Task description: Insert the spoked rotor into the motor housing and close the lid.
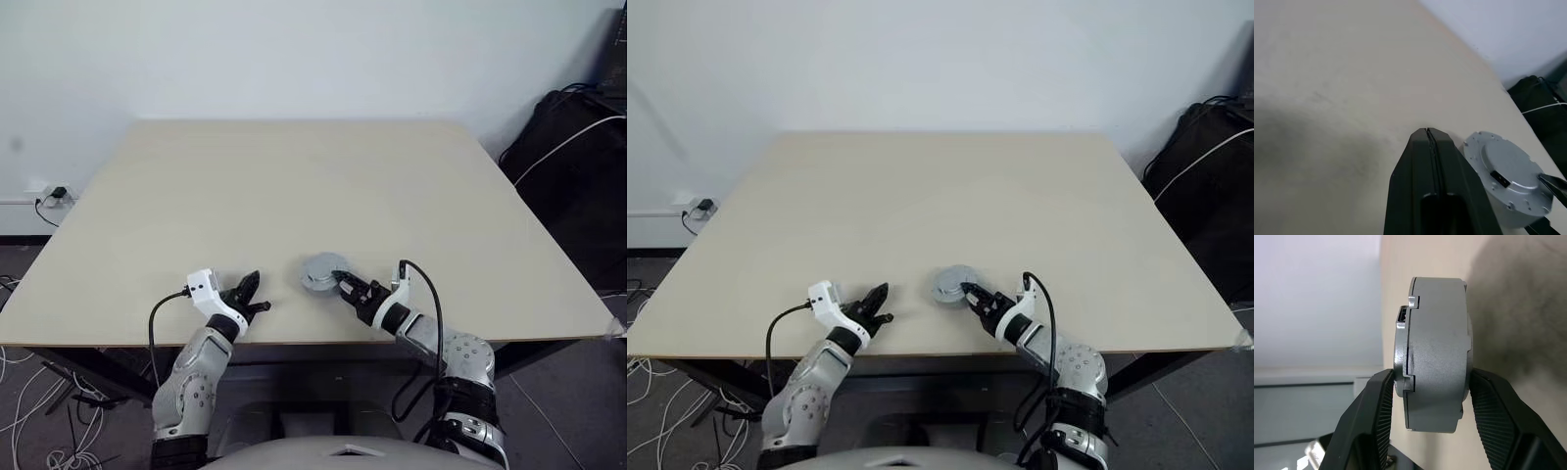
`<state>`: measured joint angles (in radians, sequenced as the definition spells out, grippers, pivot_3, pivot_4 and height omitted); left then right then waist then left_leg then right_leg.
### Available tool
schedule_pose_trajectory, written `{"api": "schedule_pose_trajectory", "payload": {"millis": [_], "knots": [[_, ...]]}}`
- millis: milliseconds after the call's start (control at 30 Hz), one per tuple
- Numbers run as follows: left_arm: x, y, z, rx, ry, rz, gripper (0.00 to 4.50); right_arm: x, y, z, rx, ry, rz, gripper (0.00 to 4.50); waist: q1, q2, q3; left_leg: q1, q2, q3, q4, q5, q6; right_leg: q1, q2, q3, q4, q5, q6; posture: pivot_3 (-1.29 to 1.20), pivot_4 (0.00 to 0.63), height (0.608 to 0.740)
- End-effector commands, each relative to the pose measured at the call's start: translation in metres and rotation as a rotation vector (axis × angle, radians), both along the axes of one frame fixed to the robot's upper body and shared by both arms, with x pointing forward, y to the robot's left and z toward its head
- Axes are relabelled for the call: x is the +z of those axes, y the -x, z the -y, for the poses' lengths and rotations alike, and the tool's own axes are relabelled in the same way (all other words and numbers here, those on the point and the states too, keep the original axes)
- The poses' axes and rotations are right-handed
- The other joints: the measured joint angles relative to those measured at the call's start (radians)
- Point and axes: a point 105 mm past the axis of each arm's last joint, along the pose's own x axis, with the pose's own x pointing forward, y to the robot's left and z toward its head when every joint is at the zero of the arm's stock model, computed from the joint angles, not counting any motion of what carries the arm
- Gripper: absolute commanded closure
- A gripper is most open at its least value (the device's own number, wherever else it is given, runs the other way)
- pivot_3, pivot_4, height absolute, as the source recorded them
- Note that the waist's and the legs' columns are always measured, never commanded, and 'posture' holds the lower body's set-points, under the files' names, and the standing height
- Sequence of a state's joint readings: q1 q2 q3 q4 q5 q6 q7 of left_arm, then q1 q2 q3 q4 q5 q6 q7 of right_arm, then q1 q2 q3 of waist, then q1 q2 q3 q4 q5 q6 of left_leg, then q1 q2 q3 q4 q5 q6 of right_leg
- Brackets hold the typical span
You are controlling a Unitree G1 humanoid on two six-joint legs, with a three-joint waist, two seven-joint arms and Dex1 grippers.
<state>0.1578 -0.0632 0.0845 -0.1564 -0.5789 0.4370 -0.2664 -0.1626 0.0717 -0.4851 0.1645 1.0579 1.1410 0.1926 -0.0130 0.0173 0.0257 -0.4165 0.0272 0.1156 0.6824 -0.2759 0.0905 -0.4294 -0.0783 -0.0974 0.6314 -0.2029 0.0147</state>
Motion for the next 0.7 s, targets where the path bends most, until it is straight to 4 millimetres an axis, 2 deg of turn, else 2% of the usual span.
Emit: {"api": "schedule_pose_trajectory", "payload": {"millis": [33, 133, 300, 400, 500, 700], "knots": [[0.023, 0.002, 0.018, -0.041, 0.169, 0.082, 4.5, 0.05, -0.014, -0.023, -0.002, -0.204, 0.16, 2.4, -0.001, 0.0, 0.0, 0.0, 0.0, 0.0, 0.0, 0.0, 0.0, 0.0, 0.0, 0.0, 0.0, 0.0, 0.0, 0.0, 0.0, 0.74], [0.034, 0.006, 0.019, -0.041, 0.287, 0.124, 4.5, 0.063, -0.016, -0.026, 0.001, -0.238, 0.198, 2.4, -0.002, 0.001, 0.001, 0.0, 0.0, 0.0, 0.0, 0.0, 0.0, 0.0, 0.0, 0.0, 0.0, 0.0, 0.0, 0.0, 0.0, 0.74], [0.039, 0.019, 0.03, -0.073, 0.582, 0.085, 4.5, 0.084, -0.017, -0.04, 0.046, -0.27, 0.245, 2.4, -0.007, 0.002, 0.002, 0.0, 0.0, 0.0, 0.0, 0.0, 0.0, 0.0, 0.0, 0.0, 0.0, 0.0, 0.0, 0.0, 0.0, 0.74], [0.04, 0.025, 0.036, -0.08, 0.699, 0.062, 4.5, 0.09, -0.017, -0.045, 0.068, -0.269, 0.257, 2.4, -0.01, 0.002, 0.002, 0.0, 0.0, 0.0, 0.0, 0.0, 0.0, 0.0, 0.0, 0.0, -0.001, 0.0, 0.0, 0.0, 0.0, 0.74], [0.043, 0.027, 0.038, -0.091, 0.755, 0.064, 3.91, 0.093, -0.016, -0.049, 0.091, -0.264, 0.259, 2.4, -0.009, 0.002, 0.002, 0.0, 0.0, 0.0, 0.0, 0.0, 0.001, 0.001, 0.0, 0.0, -0.001, 0.0, 0.0, 0.0, 0.0, 0.74], [0.051, 0.03, 0.039, -0.092, 0.872, 0.095, 1.93, 0.09, -0.015, -0.048, 0.117, -0.232, 0.242, 2.4, -0.009, 0.002, 0.003, 0.0, 0.0, 0.0, 0.0, 0.0, 0.001, 0.001, 0.001, 0.001, -0.002, 0.001, 0.002, 0.0, 0.0, 0.74]]}}
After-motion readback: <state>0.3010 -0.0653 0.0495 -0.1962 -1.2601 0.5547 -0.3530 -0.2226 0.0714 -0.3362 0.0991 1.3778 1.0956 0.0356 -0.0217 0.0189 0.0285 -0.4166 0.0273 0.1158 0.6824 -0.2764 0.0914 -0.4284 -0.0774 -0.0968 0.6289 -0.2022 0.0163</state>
